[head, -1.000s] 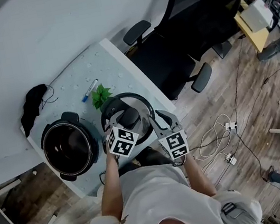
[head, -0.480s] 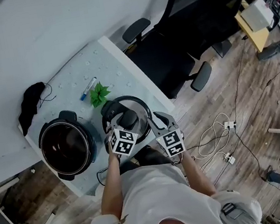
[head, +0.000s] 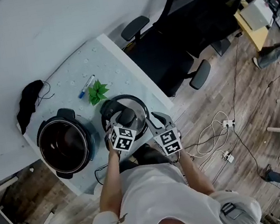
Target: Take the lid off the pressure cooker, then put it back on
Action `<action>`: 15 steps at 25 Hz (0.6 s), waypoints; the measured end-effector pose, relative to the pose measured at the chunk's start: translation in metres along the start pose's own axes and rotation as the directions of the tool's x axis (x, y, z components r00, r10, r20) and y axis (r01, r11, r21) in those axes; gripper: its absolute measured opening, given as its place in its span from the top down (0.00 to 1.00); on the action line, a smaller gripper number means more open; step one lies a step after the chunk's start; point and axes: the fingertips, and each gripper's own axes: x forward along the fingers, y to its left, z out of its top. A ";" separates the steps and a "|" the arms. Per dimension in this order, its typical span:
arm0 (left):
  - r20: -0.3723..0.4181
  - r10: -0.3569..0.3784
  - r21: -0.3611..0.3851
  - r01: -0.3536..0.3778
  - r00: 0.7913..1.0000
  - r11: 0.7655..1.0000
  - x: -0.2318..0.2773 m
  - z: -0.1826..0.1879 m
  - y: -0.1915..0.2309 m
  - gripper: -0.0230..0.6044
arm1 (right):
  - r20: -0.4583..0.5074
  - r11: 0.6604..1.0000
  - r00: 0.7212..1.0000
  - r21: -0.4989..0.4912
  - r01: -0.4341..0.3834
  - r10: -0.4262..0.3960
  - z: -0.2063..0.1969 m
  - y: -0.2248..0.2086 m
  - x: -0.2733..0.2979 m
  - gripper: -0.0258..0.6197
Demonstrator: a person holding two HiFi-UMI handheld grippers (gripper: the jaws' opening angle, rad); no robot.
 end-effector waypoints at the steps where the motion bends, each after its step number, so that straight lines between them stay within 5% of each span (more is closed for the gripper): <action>1: 0.002 0.003 0.002 -0.003 1.000 1.000 0.001 -0.001 0.001 0.53 | -0.001 1.000 1.000 0.000 0.000 0.000 -0.001 0.001 0.000 0.78; 15: 0.024 0.039 0.065 -0.041 0.999 0.997 0.007 -0.008 0.000 0.48 | 0.013 1.000 1.000 0.001 0.027 -0.027 0.001 0.012 -0.013 0.77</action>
